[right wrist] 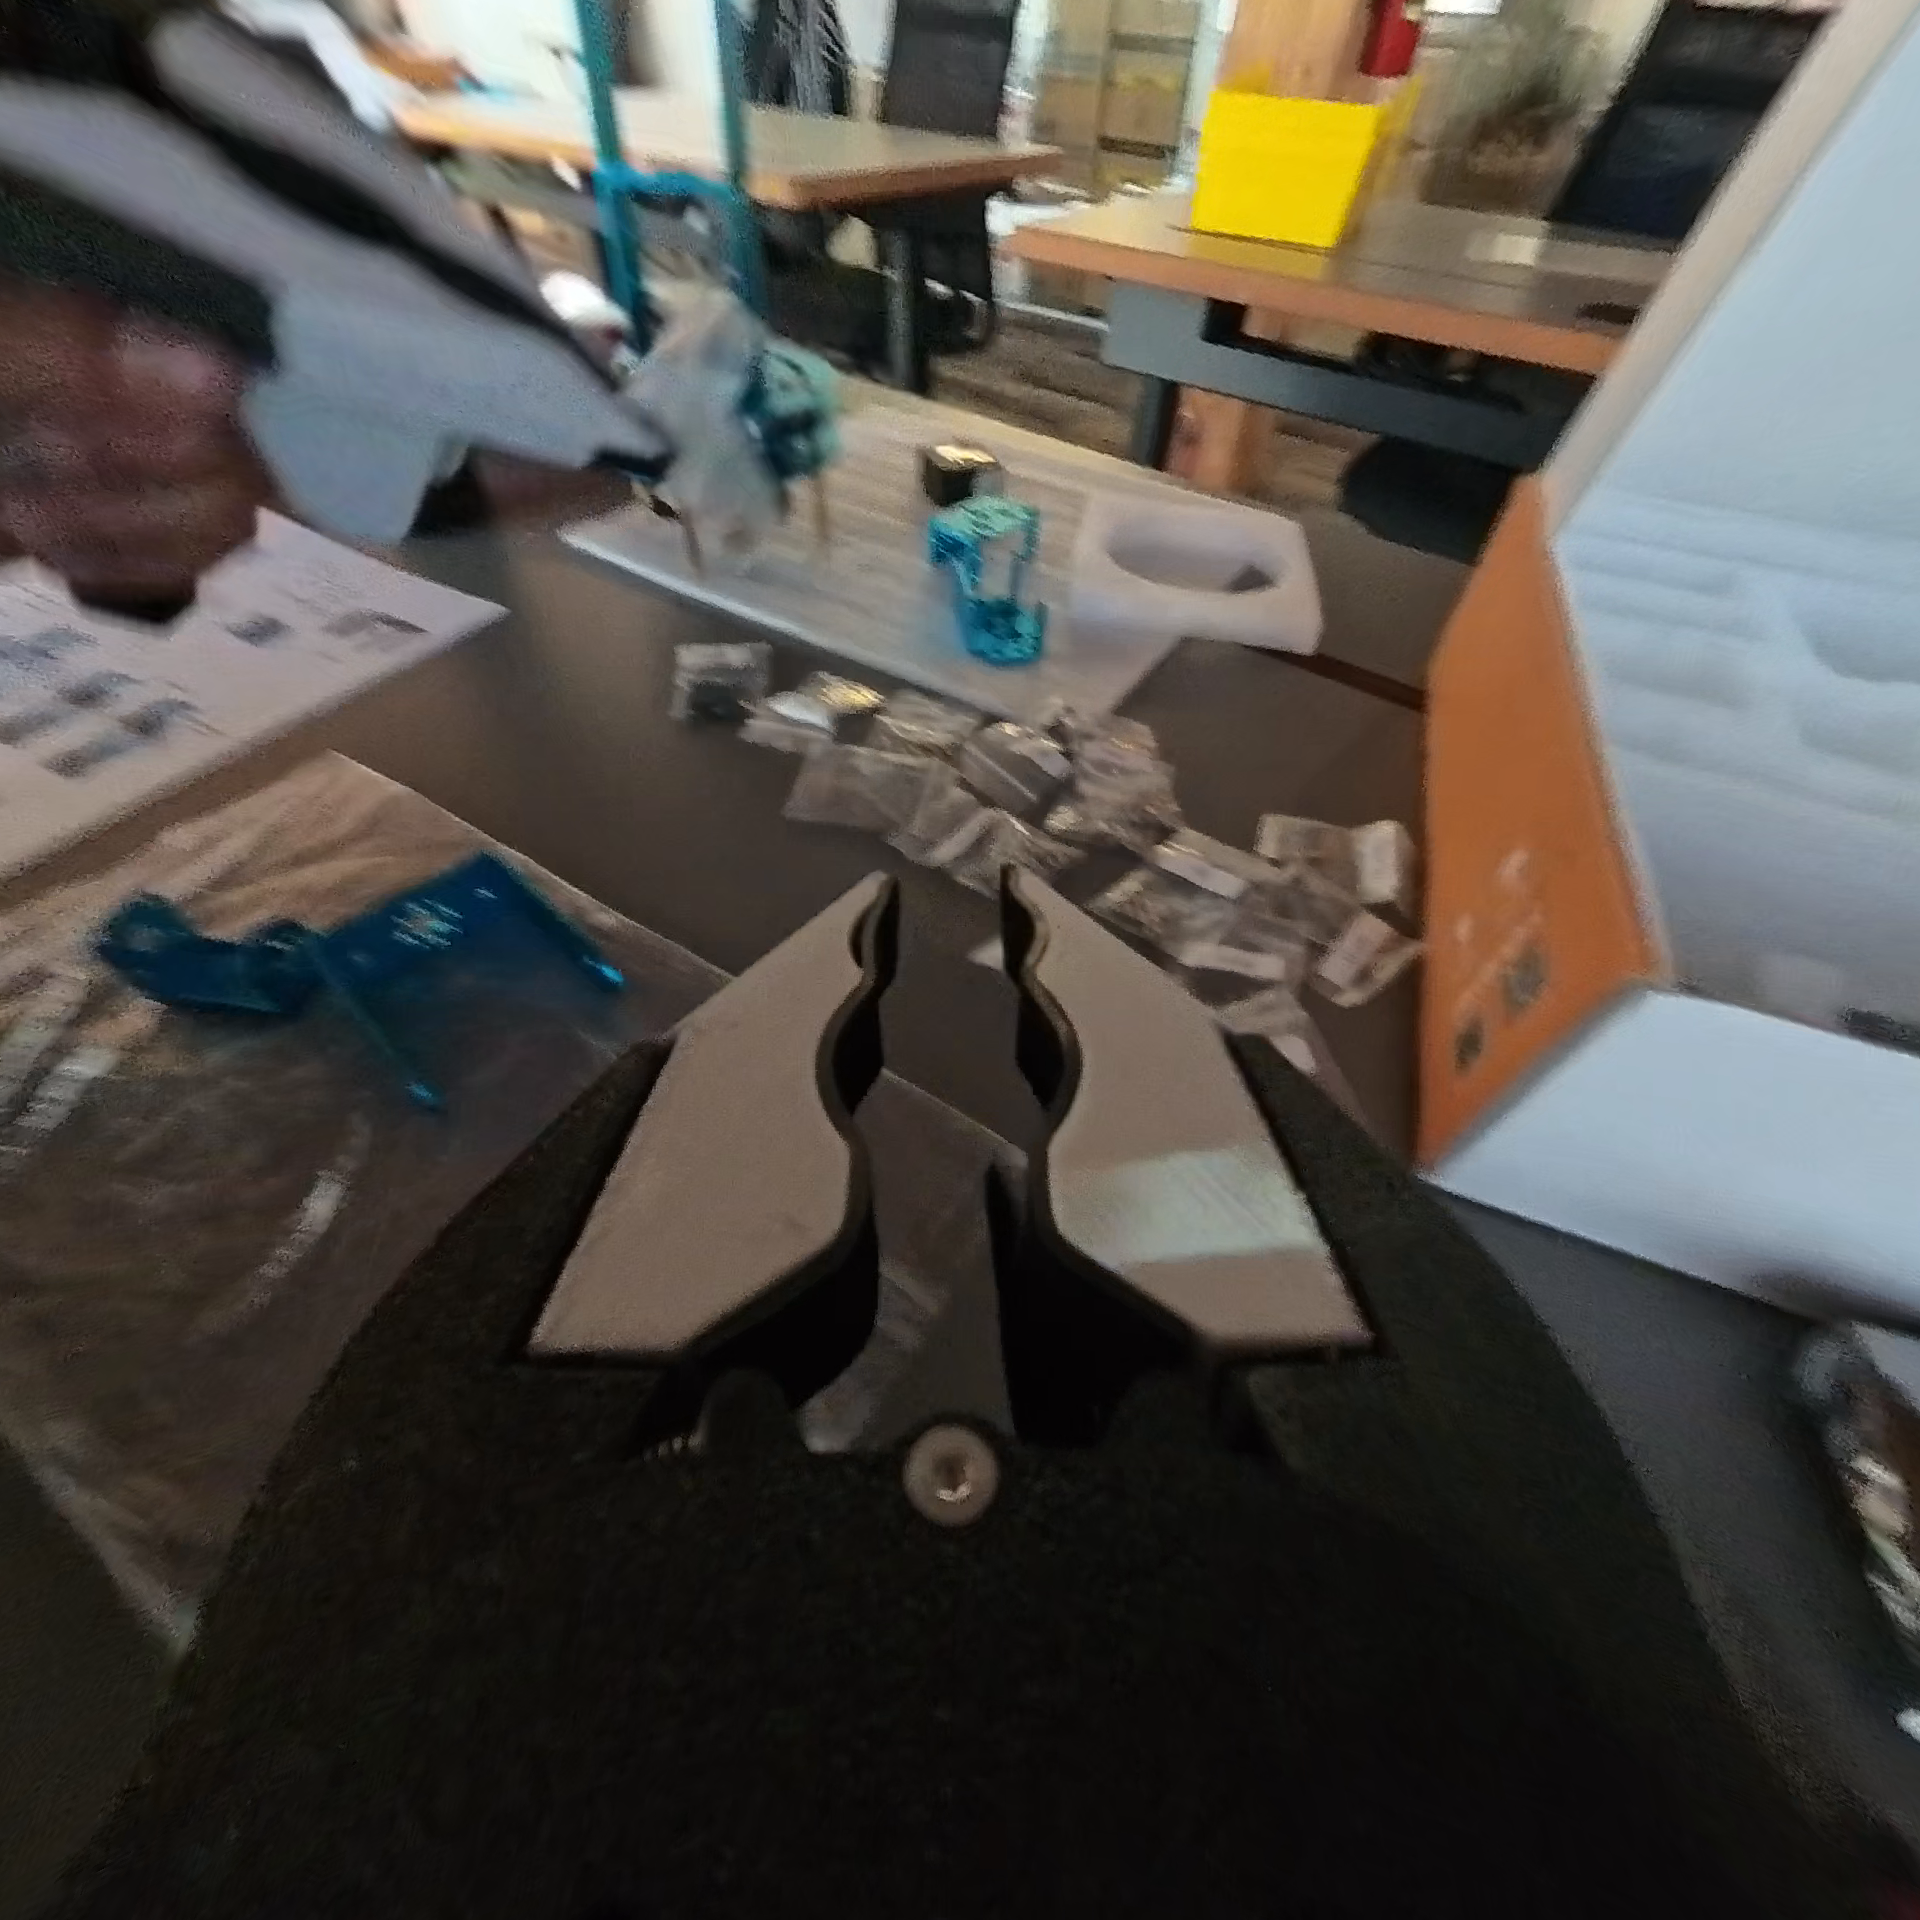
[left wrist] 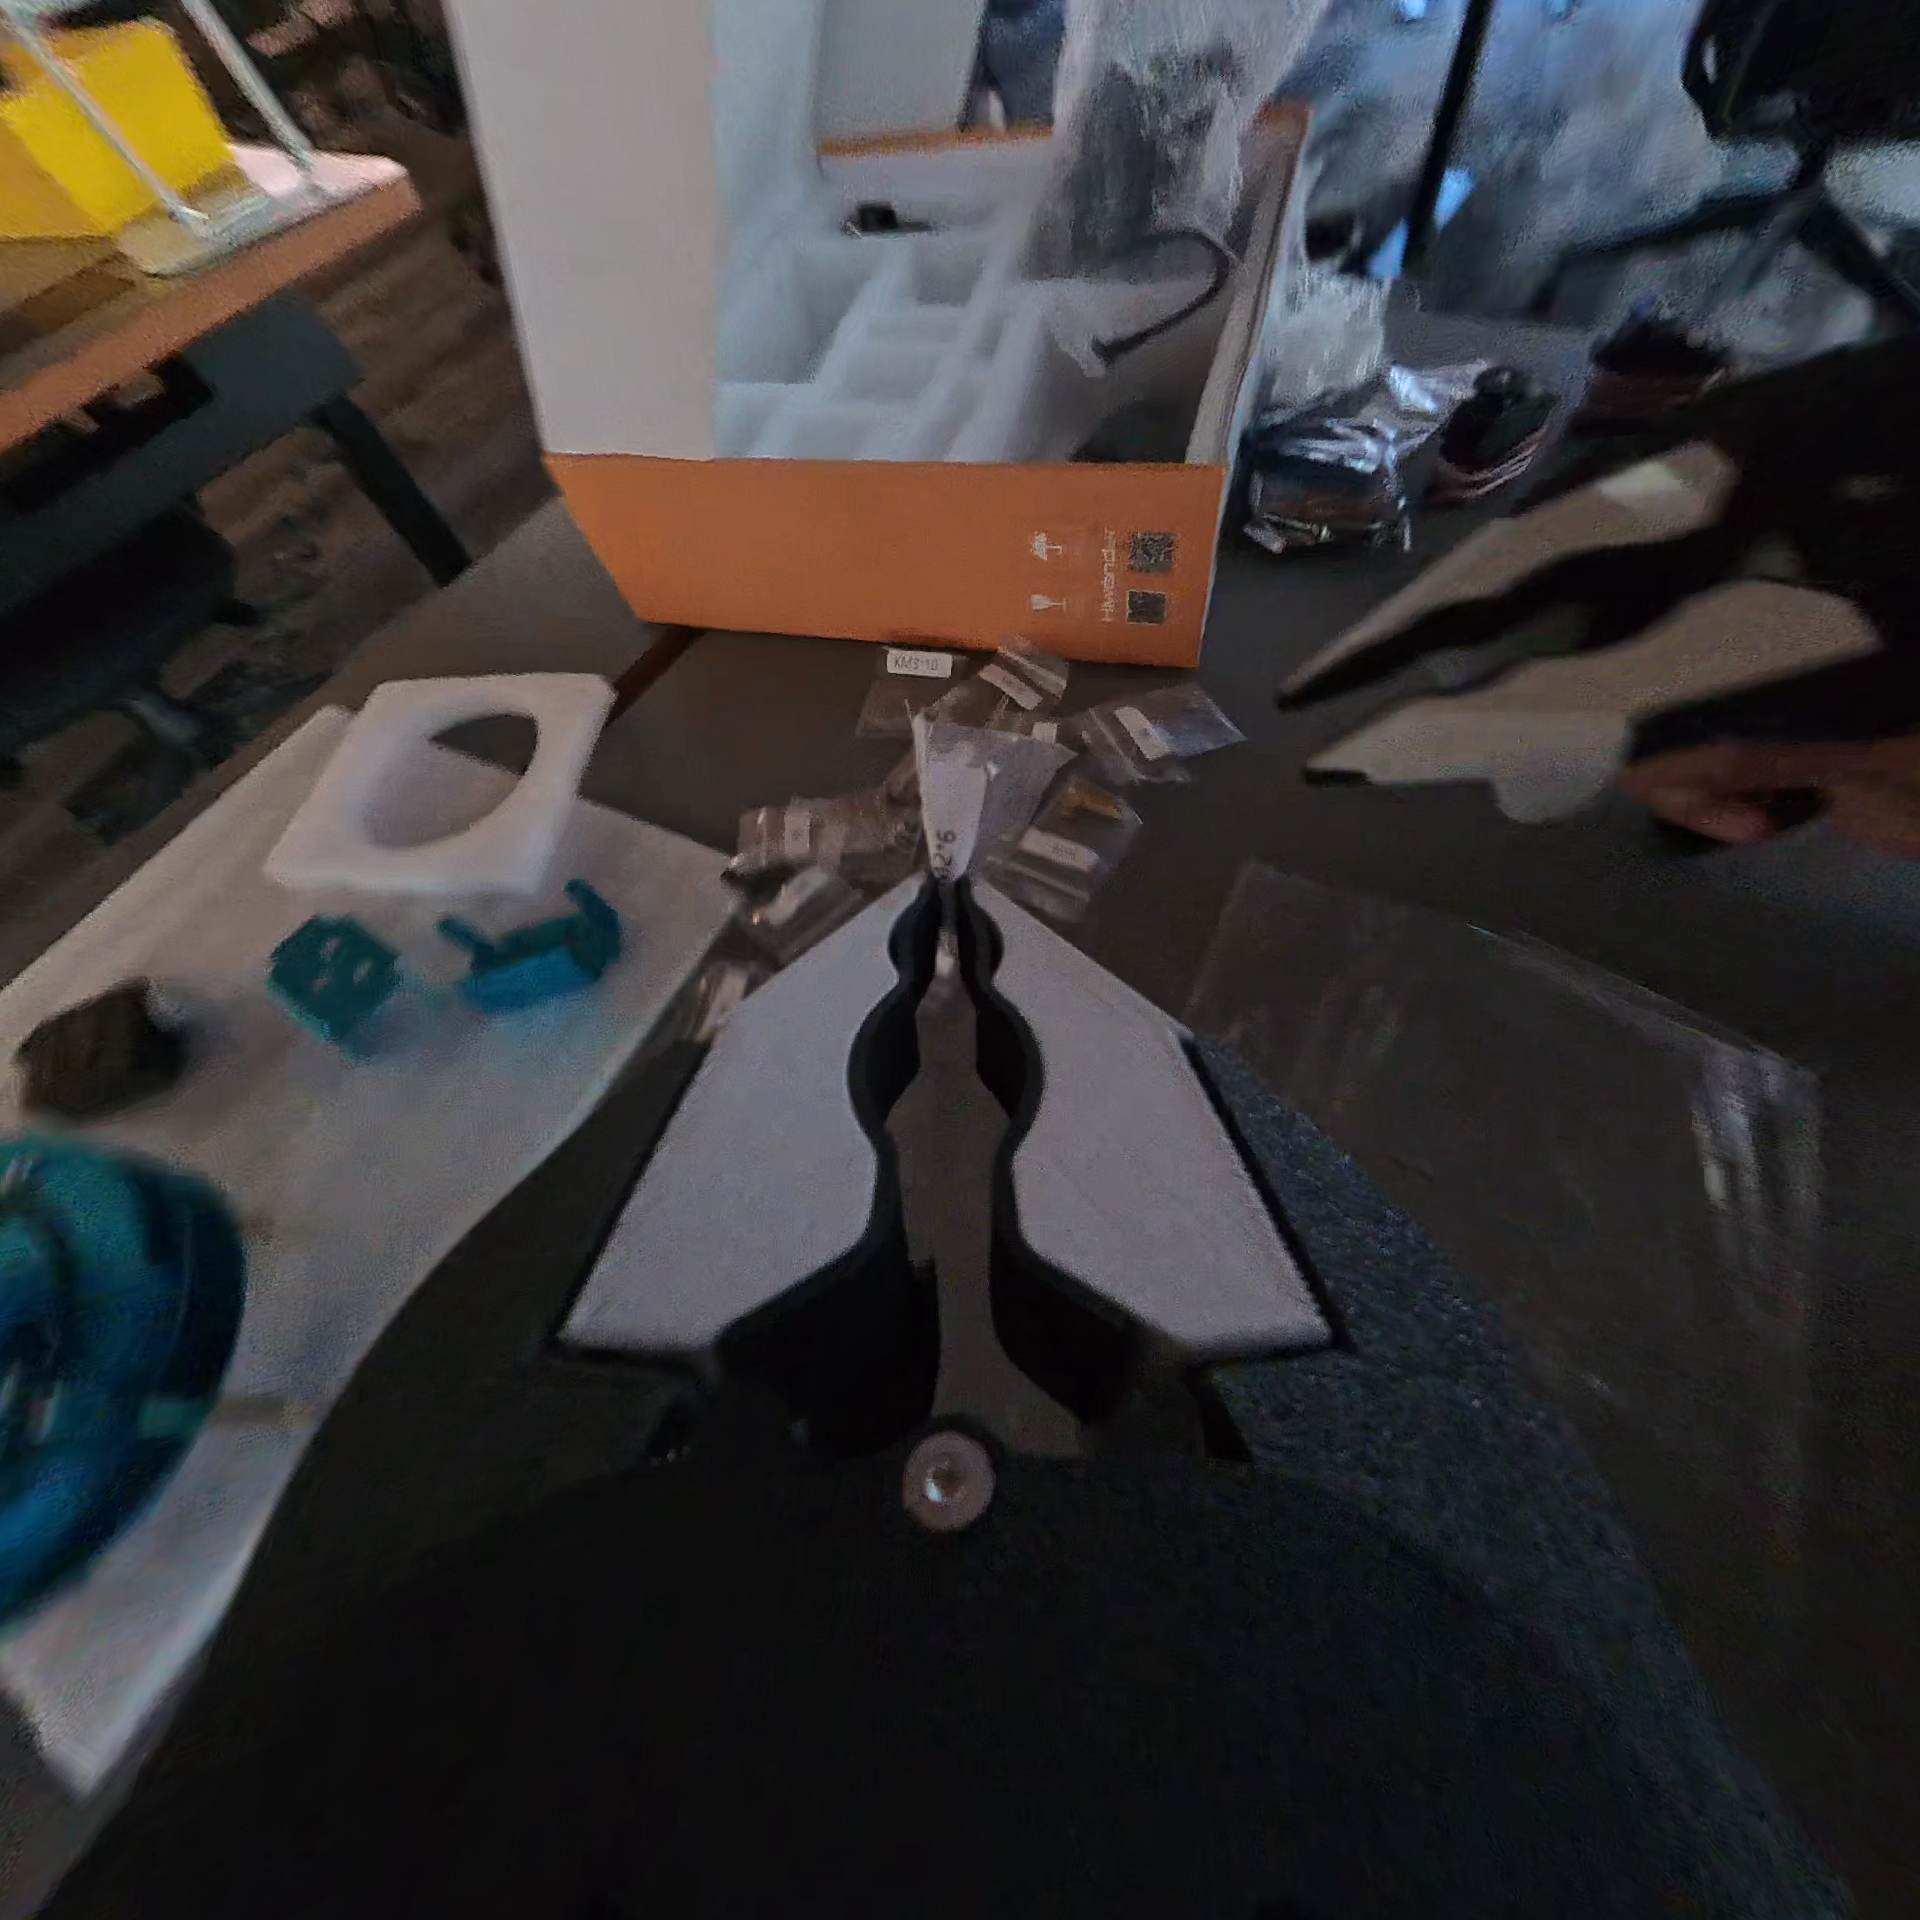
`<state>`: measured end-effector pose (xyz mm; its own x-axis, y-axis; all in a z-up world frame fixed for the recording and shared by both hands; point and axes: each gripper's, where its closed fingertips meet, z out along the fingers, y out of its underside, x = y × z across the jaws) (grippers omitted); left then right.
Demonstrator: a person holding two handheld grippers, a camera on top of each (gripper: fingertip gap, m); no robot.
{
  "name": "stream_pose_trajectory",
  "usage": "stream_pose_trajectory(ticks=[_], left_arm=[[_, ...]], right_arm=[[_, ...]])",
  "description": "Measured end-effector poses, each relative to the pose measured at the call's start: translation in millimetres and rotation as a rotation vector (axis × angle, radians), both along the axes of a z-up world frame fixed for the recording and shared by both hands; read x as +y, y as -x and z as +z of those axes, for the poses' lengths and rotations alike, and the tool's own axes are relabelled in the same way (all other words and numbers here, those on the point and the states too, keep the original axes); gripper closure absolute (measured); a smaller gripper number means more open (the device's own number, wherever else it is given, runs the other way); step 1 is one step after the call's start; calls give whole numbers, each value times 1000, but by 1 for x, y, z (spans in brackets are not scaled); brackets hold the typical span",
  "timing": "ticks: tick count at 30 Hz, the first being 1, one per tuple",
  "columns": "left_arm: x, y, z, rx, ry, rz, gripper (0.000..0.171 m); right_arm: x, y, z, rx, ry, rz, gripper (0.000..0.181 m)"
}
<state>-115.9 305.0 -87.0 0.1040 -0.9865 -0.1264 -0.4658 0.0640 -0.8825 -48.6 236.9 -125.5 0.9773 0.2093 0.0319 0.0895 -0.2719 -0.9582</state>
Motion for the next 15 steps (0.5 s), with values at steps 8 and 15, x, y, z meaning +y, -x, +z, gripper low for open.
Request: stream_pose_trajectory(ticks=[8,15], left_arm=[[-30,145,-6,-104,-202,152,170],[-38,177,-5,-108,-497,136,169]], right_arm=[[-8,121,56,485,55,567,146],[-6,204,51,535,205,787,147]])
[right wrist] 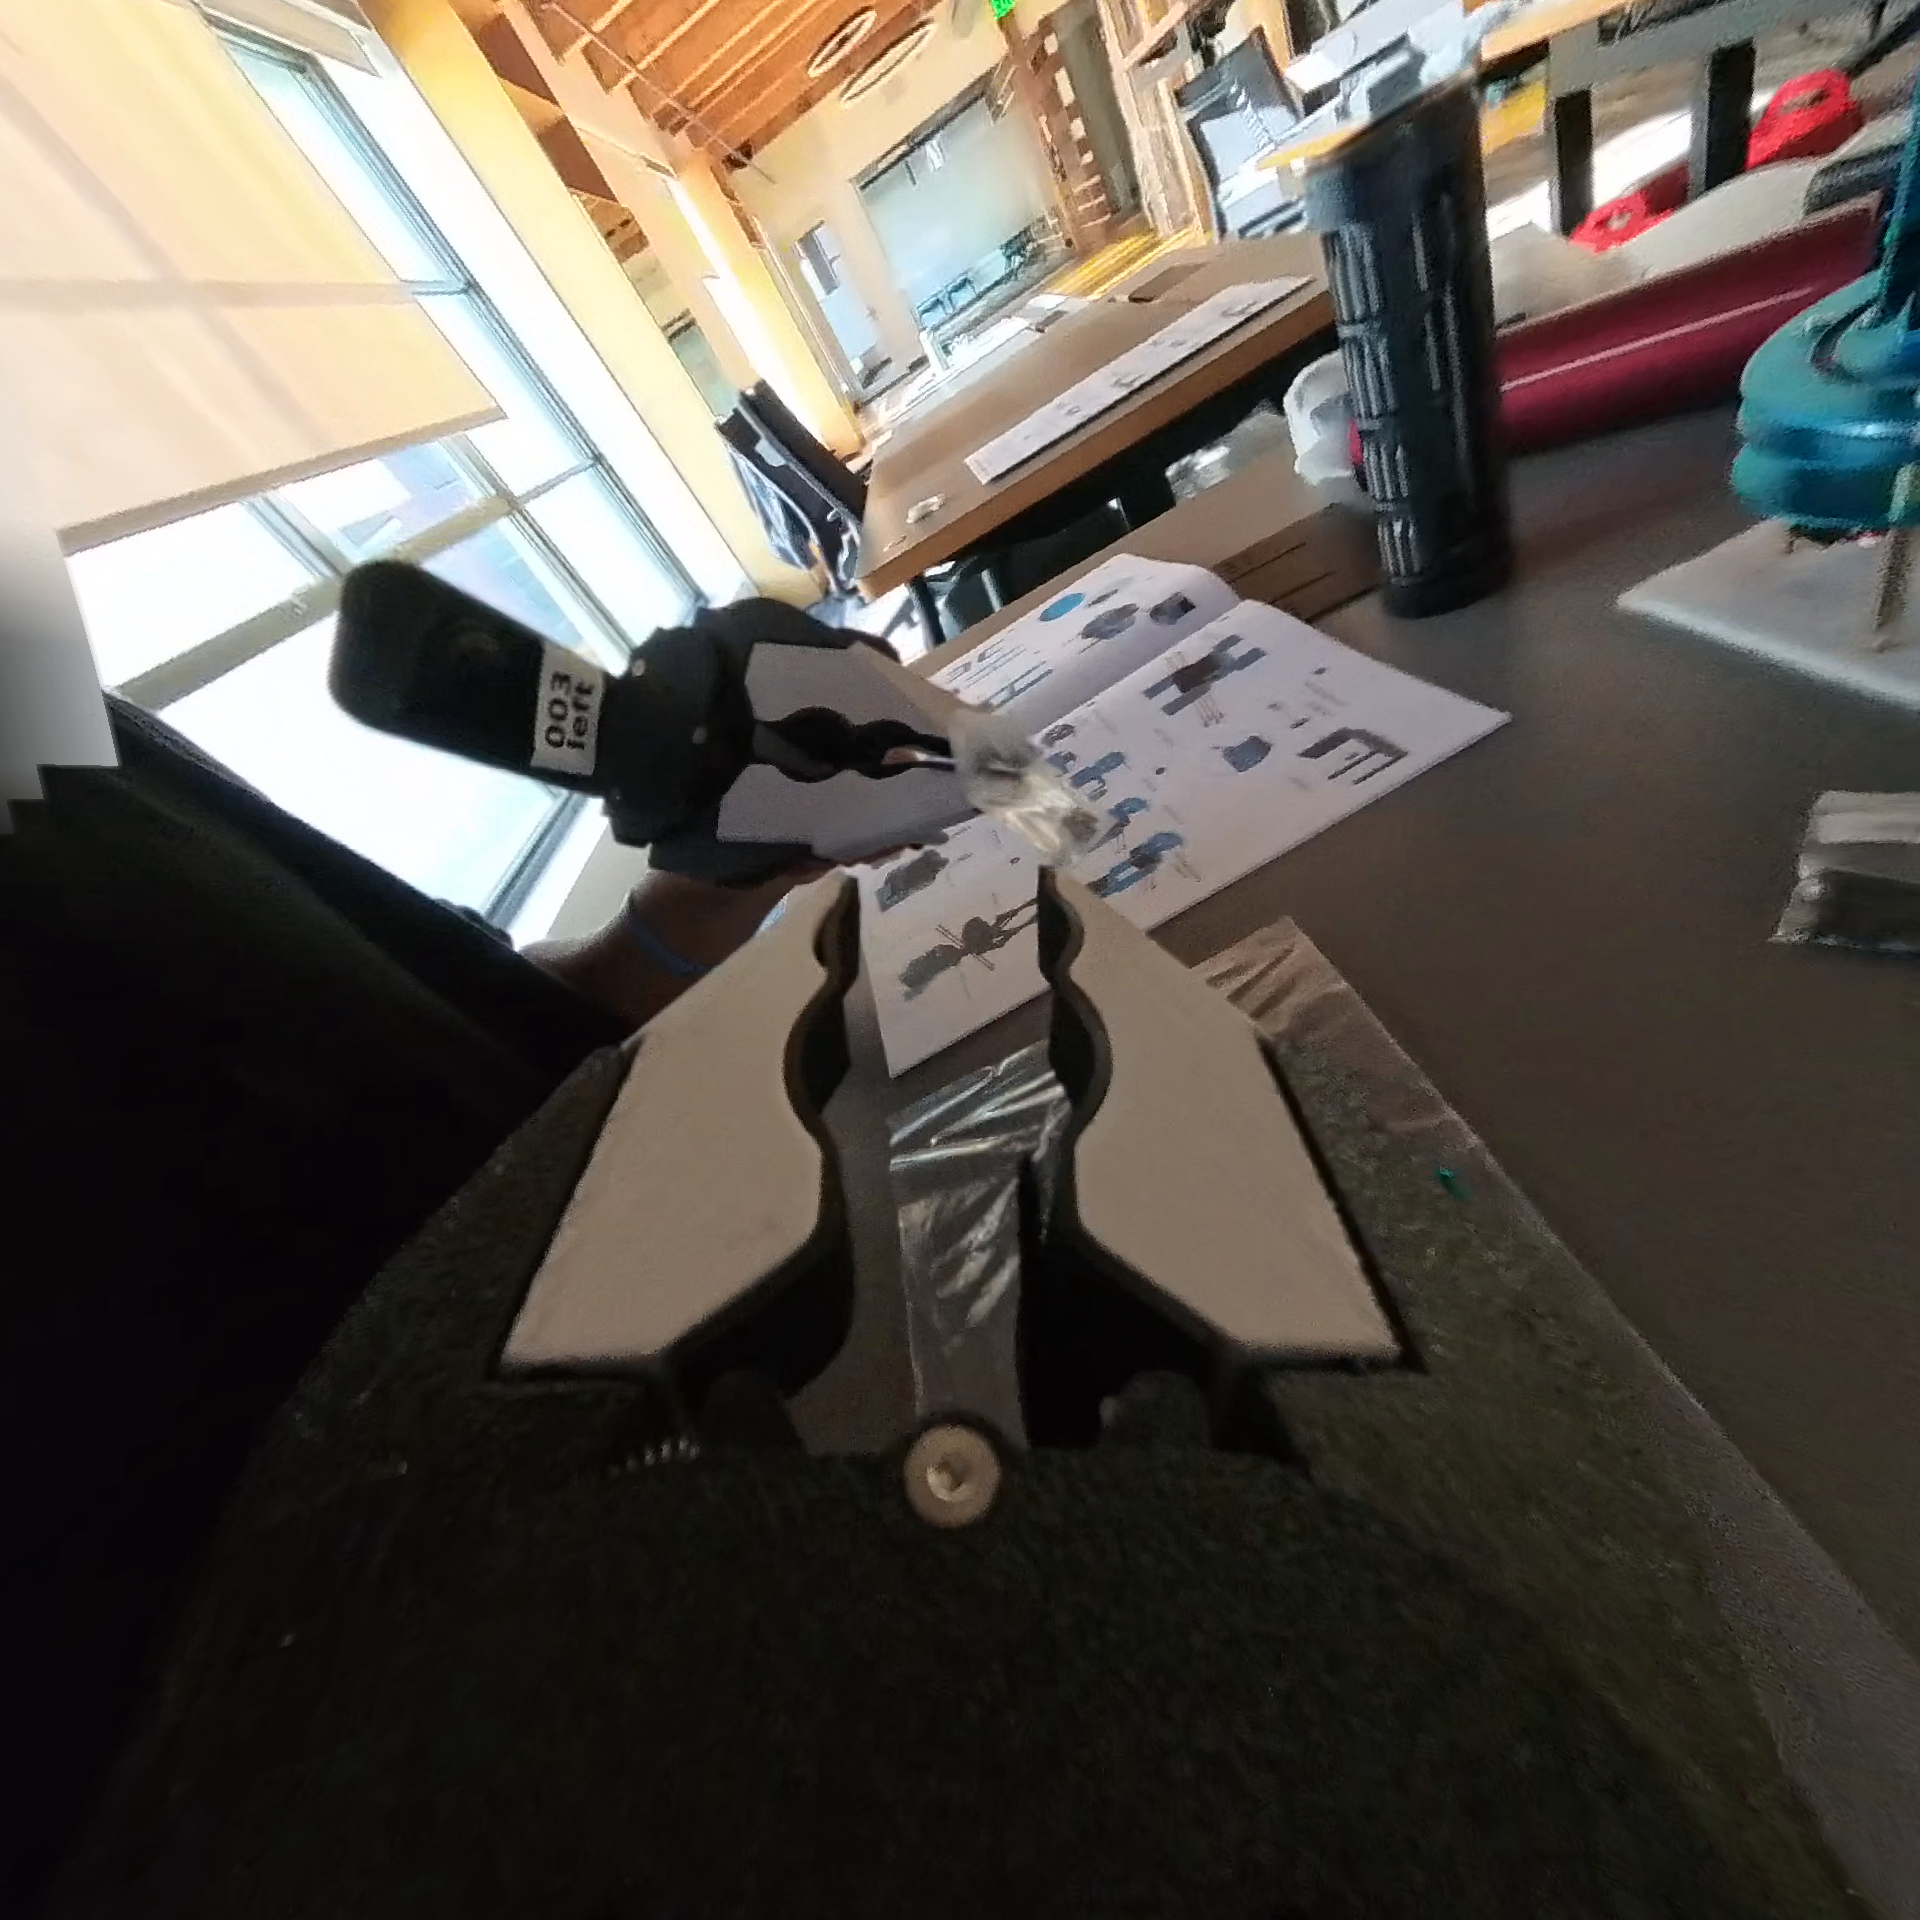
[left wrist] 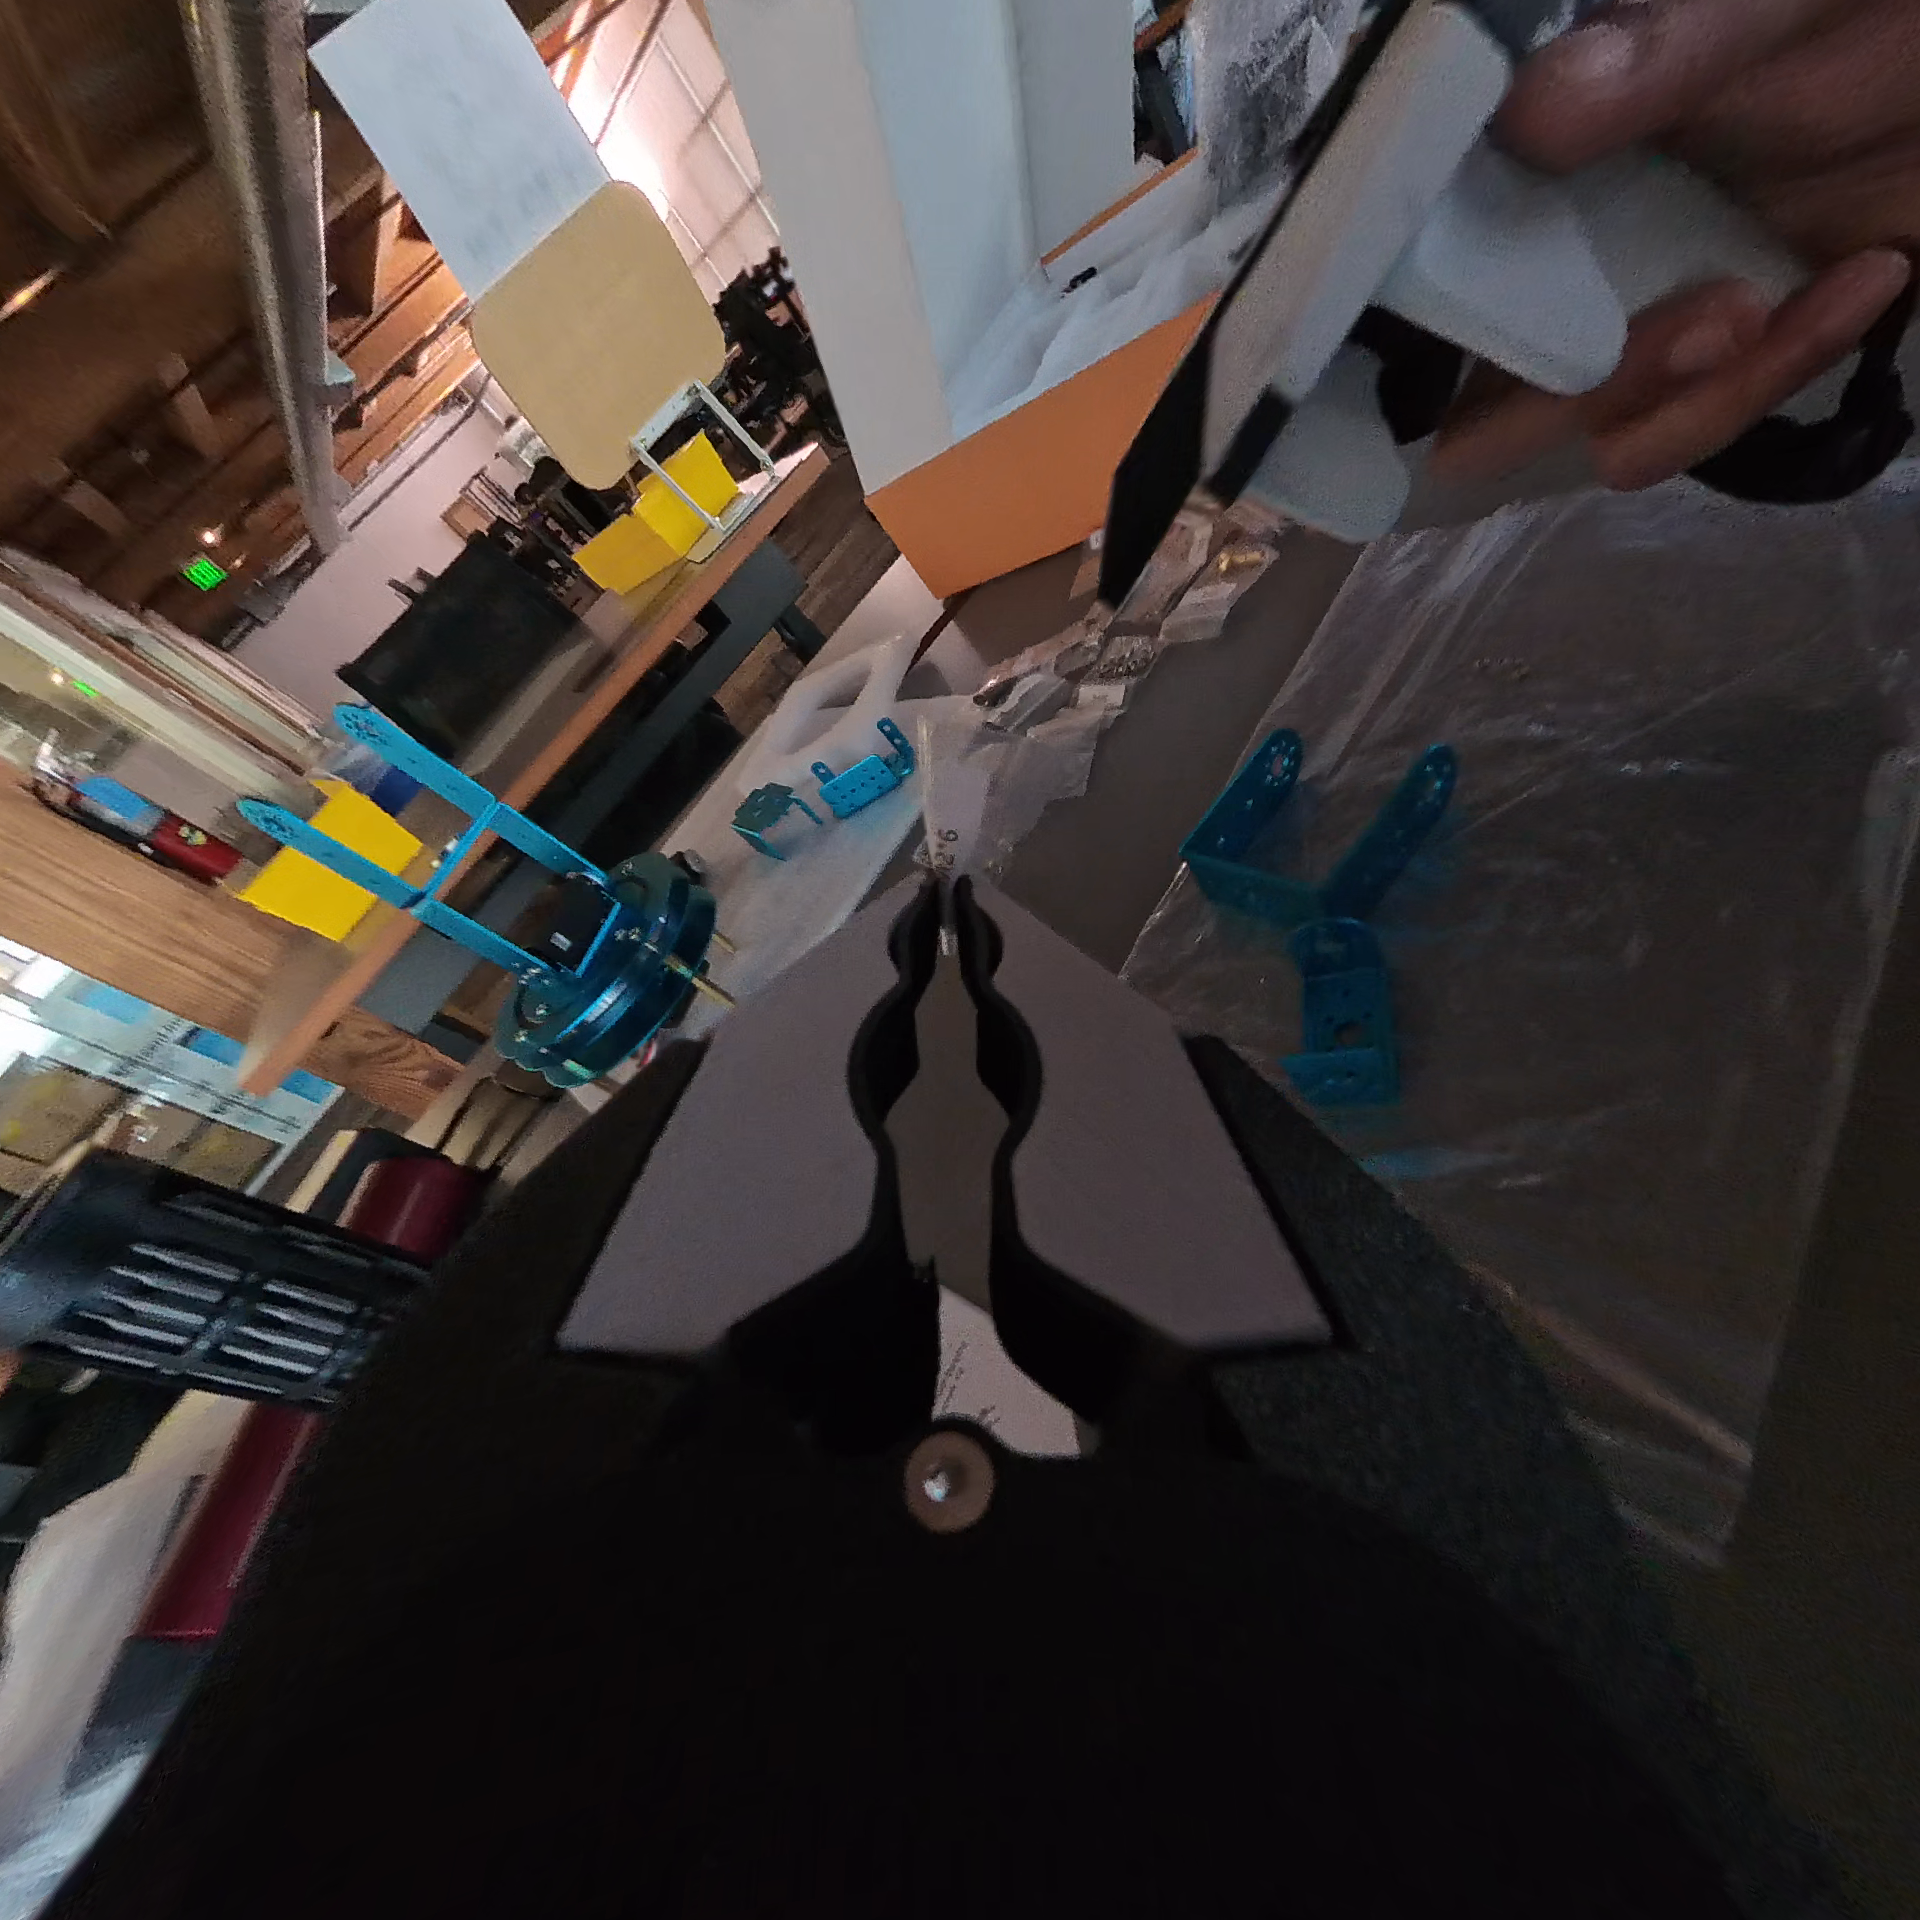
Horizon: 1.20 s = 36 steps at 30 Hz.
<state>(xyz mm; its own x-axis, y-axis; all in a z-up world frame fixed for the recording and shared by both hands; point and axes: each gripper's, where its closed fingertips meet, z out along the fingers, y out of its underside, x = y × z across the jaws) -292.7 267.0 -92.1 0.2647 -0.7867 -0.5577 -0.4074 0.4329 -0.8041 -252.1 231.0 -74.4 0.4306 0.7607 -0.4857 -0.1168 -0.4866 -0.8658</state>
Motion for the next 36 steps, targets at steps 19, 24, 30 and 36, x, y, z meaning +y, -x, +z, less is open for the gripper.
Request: stream_pose_trajectory(ticks=[19,24,30,36], left_arm=[[-14,-43,-18,99,46,-50,141],[-34,-51,-6,-196,786,-267,129],[-59,-51,31,-411,1243,-644,163],[-58,-59,24,-372,1167,-599,171]], right_arm=[[10,-13,-12,-96,-40,-174,181],[-15,-16,10,-39,-201,-95,181],[-27,-18,5,-47,-230,-52,181],[-28,-21,-2,-48,-199,-67,181]])
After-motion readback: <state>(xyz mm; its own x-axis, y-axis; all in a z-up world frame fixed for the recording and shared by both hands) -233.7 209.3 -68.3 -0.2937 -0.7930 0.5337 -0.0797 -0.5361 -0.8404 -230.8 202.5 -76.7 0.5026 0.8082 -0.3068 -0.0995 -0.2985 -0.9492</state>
